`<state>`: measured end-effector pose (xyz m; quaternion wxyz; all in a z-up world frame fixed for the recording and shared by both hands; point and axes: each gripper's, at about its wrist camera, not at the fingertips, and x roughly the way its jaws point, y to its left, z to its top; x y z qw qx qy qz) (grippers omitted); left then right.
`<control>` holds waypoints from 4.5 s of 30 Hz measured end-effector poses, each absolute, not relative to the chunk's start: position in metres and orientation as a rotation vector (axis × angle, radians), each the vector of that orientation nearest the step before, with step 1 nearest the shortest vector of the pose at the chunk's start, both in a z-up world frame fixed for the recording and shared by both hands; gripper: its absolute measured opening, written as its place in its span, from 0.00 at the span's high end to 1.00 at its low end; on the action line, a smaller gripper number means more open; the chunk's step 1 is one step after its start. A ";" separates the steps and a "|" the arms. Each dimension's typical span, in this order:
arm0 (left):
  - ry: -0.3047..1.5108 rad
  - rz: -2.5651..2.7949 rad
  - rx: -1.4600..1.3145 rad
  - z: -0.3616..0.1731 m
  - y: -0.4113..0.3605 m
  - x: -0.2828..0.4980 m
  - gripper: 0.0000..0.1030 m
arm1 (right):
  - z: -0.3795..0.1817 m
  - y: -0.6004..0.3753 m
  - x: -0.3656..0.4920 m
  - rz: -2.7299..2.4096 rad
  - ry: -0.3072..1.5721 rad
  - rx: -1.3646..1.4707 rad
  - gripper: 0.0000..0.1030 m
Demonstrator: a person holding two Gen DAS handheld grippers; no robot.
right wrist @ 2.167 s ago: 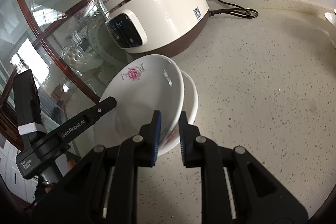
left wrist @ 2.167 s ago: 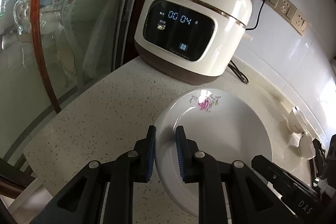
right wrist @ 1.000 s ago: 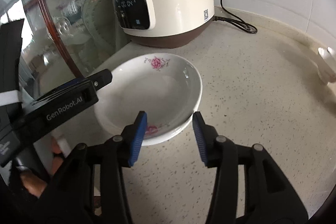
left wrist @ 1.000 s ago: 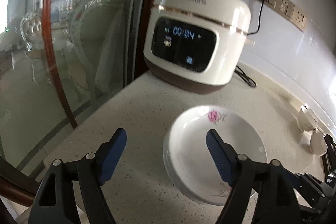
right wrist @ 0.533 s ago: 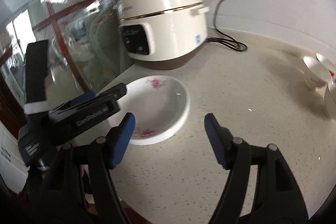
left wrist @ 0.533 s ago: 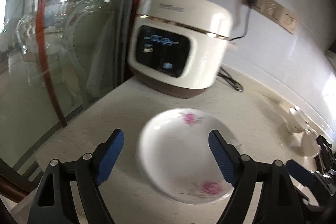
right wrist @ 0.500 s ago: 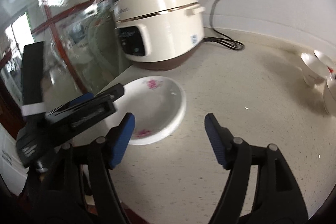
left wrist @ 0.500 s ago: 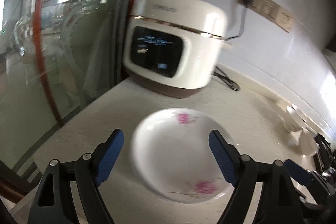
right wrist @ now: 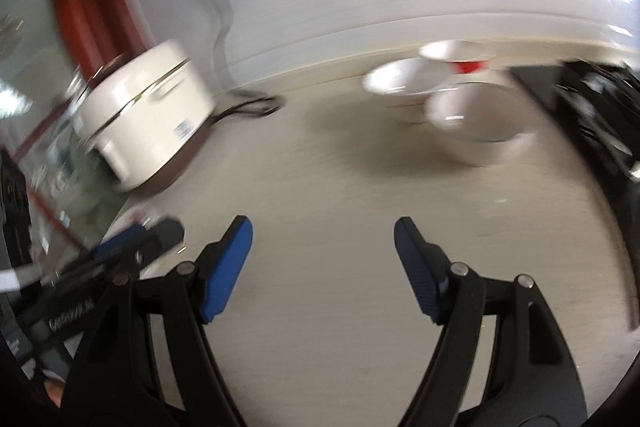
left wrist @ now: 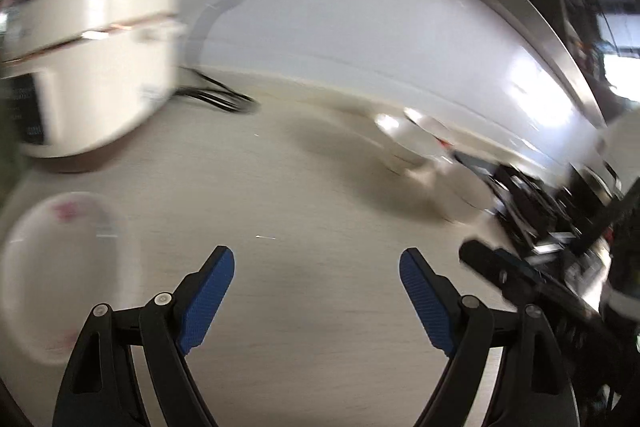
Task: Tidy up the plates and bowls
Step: 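Move both tools to the large dark-rimmed white bowl by the stove, then grasp the rim of the large white bowl with both tools, then carry the bowl with both tools beside the plate stack and lower it, then open both tools to release the bowl on the counter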
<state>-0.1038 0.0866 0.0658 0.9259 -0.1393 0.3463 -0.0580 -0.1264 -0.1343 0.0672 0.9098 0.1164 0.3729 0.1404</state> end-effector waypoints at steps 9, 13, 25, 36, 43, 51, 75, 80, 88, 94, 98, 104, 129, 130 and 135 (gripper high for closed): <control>0.890 -0.315 -0.519 0.047 0.020 -0.009 0.17 | 0.063 -0.258 -0.047 0.103 0.823 0.456 0.26; 0.910 -0.339 -0.588 0.037 -0.005 0.031 0.17 | 0.056 -0.280 -0.002 0.139 0.905 0.508 0.26; 0.945 -0.309 -0.550 0.010 -0.042 0.077 0.46 | 0.012 -0.272 0.036 0.218 0.981 0.494 0.47; 0.881 -0.298 -0.441 0.014 -0.051 0.060 0.80 | 0.005 -0.268 0.025 0.285 0.969 0.503 0.81; 0.812 -0.255 -0.408 0.023 -0.037 0.040 0.80 | 0.010 -0.253 0.023 0.372 0.949 0.494 0.81; 0.769 -0.195 -0.390 0.026 -0.017 0.020 0.80 | 0.013 -0.230 0.022 0.451 0.946 0.462 0.81; 0.675 -0.017 -0.490 0.033 0.059 -0.019 0.80 | 0.009 -0.130 0.016 0.567 1.008 0.392 0.81; 0.651 0.024 -0.508 0.031 0.080 -0.024 0.80 | 0.006 -0.106 0.015 0.593 1.023 0.385 0.81; 0.652 0.081 -0.562 0.024 0.109 -0.034 0.80 | 0.002 -0.073 0.014 0.652 1.041 0.390 0.80; 0.633 0.113 -0.611 0.025 0.127 -0.045 0.80 | -0.004 -0.051 0.012 0.700 1.071 0.376 0.80; 0.625 0.107 -0.614 0.025 0.137 -0.059 0.80 | -0.007 -0.044 0.007 0.763 1.102 0.388 0.80; 0.656 0.112 -0.573 0.021 0.139 -0.077 0.80 | -0.002 -0.037 -0.009 0.802 1.110 0.354 0.79; 0.771 0.136 -0.566 0.009 0.147 -0.075 0.52 | -0.003 -0.024 -0.038 0.667 1.115 0.395 0.54; 0.765 0.138 -0.556 0.010 0.146 -0.076 0.50 | 0.000 -0.028 -0.040 0.643 1.098 0.393 0.51; 0.743 0.168 -0.509 0.016 0.136 -0.085 0.39 | 0.002 -0.044 -0.050 0.617 1.074 0.421 0.40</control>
